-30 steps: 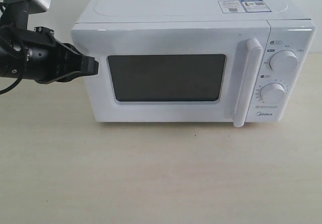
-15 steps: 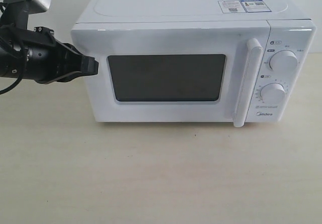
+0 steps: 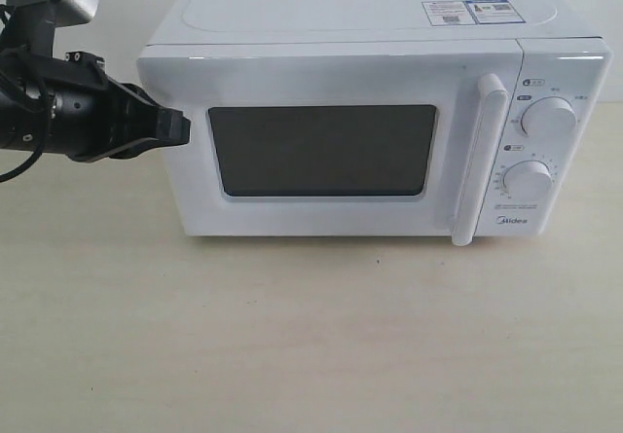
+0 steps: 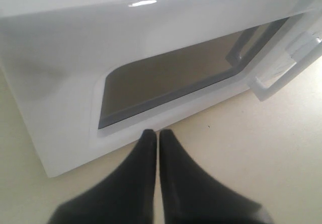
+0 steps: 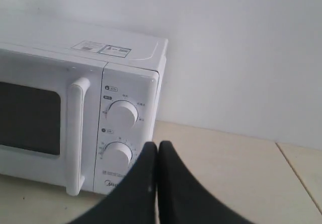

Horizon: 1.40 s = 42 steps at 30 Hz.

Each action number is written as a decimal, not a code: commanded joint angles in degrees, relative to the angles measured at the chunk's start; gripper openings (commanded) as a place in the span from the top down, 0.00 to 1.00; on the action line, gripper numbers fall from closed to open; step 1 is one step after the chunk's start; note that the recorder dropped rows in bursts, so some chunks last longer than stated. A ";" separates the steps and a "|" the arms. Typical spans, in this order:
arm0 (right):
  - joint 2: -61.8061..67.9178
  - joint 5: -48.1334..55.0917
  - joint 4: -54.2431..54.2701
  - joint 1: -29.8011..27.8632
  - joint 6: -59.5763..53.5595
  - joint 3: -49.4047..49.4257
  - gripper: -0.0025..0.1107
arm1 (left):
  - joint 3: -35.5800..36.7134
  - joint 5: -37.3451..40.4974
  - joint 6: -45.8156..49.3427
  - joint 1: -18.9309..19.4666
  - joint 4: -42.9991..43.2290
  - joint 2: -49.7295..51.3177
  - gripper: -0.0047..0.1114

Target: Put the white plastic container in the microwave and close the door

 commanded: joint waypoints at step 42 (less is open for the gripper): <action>-0.90 -6.46 0.96 -0.17 4.61 19.07 0.98 | 0.18 -0.52 0.28 0.03 -0.46 -0.33 0.92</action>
